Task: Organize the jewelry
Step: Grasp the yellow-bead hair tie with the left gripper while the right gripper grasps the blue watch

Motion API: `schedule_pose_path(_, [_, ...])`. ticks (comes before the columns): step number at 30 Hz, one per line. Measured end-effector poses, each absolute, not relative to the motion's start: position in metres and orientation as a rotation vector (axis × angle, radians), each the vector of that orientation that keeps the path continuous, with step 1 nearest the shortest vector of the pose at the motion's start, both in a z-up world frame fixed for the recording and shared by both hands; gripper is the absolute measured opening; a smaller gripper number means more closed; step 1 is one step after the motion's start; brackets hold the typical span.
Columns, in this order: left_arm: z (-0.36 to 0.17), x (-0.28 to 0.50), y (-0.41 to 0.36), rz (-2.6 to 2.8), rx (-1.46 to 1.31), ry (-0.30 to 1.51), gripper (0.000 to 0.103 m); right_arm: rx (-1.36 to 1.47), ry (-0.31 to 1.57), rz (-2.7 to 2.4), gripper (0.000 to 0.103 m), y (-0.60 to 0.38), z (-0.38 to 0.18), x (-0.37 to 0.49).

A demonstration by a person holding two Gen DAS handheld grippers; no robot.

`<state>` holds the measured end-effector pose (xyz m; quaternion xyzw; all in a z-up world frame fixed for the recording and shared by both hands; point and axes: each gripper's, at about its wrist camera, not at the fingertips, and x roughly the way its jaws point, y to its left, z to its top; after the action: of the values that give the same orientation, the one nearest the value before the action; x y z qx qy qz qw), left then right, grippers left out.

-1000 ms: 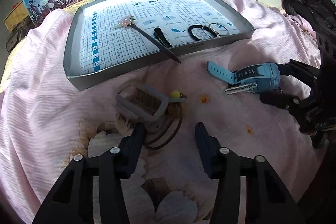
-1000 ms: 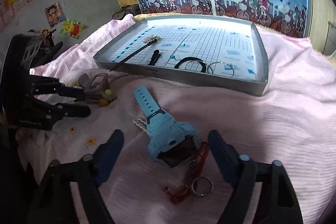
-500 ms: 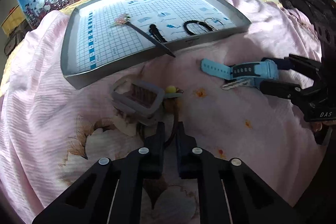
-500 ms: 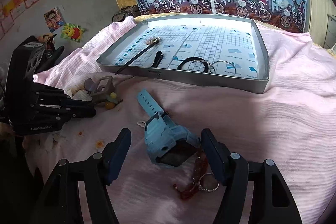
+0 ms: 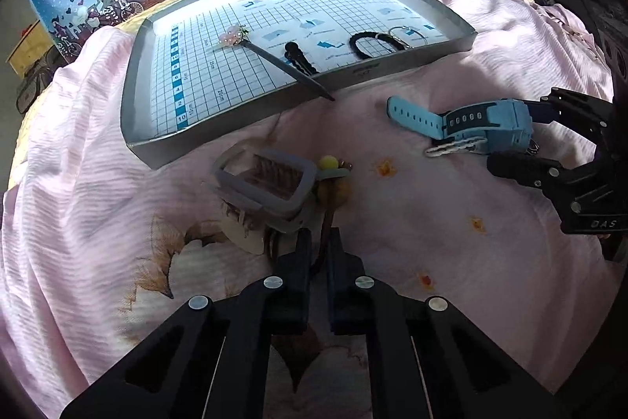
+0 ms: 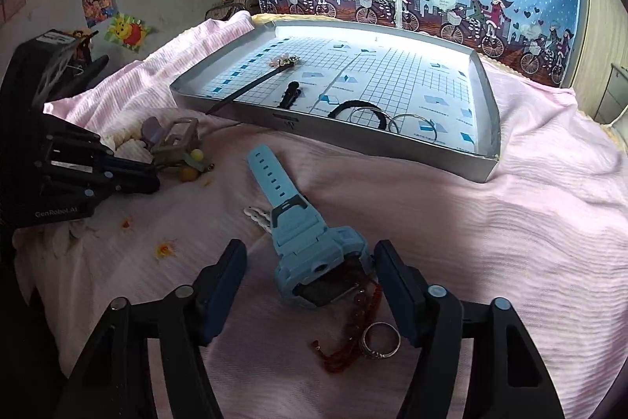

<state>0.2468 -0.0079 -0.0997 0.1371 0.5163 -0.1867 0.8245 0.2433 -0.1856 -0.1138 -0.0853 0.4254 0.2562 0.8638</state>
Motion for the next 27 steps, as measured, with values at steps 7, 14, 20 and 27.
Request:
schedule_pose_path(7, [-0.092, 0.244, -0.008, -0.445, 0.217, 1.098, 0.001, -0.149, 0.896, 0.505, 0.046, -0.193, -0.112, 0.247])
schedule_pose_path(14, [-0.079, 0.246, -0.005, -0.533, 0.043, 1.097, 0.000, -0.140, 0.861, 0.511, 0.041, -0.197, -0.102, 0.245])
schedule_pose_path(20, [-0.067, 0.251, 0.006, -0.563, -0.096, 1.084, 0.000, -0.099, 0.843, 0.528, 0.037, -0.198, -0.094, 0.244])
schedule_pose_path(27, [-0.050, 0.250, 0.009, -0.599, -0.150, 1.023, 0.000, 0.015, 0.808, 0.552, 0.037, -0.206, -0.079, 0.243])
